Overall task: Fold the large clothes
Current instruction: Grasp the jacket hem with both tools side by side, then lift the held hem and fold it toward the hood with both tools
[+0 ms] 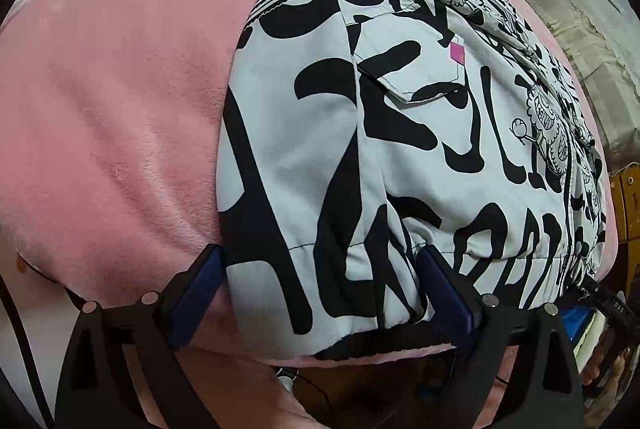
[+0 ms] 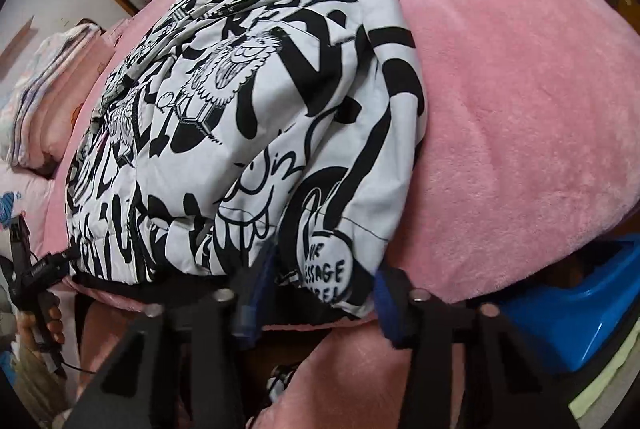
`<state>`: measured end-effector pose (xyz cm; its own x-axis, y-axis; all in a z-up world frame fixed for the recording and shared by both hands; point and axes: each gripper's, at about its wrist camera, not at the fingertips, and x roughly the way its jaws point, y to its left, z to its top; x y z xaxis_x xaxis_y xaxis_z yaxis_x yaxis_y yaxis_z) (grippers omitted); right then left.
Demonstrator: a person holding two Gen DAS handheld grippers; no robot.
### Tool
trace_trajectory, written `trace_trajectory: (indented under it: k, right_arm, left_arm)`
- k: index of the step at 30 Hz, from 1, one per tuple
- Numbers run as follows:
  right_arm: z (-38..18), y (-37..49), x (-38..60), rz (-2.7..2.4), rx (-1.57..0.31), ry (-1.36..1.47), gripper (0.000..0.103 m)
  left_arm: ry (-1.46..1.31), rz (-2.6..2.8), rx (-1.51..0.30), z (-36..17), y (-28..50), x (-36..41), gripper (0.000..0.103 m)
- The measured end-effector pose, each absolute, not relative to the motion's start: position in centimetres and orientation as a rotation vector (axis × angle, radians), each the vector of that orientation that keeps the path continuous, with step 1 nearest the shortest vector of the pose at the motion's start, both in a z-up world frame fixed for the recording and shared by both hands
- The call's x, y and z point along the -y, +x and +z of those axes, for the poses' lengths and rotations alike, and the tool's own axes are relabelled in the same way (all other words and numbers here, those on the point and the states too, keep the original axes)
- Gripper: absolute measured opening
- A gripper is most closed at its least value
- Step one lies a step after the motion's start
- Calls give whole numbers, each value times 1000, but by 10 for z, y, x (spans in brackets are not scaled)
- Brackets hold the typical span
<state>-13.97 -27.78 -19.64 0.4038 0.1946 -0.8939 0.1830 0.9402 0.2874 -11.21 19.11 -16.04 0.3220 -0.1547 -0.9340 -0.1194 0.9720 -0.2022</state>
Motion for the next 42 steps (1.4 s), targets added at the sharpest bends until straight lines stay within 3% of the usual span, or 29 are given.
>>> trace_trajectory:
  k: [3, 5, 8, 9, 10, 16, 26, 36, 42]
  right_arm:
    - [-192, -140, 276, 10, -1154, 339, 20]
    - [-190, -141, 277, 18, -1145, 341, 17]
    - [-183, -141, 273, 25, -1136, 307, 15]
    - [-180, -141, 271, 29, -1129, 299, 15]
    - [-178, -141, 271, 31, -1124, 293, 14]
    - [-165, -143, 273, 50, -1095, 312, 13]
    - [-132, -141, 276, 86, -1033, 326, 13]
    - [-70, -114, 289, 135, -893, 413, 13]
    - [-26, -59, 302, 147, -791, 456, 13]
  left_arm:
    - [-242, -19, -1253, -161, -111, -190, 94]
    - [-247, -30, -1256, -161, -109, -189, 84]
    - [-243, -80, -1245, -155, -111, -182, 51]
    - [-241, -98, -1241, -152, -112, -178, 35]
    - [-232, -112, -1234, -148, -112, -172, 29]
    - [-181, -91, -1196, -133, -112, -158, 22]
    - [-209, -139, -1115, -98, -119, -167, 19]
    - [-275, -215, -987, -32, -98, -166, 18]
    - [-339, -243, -891, 22, -42, -169, 16]
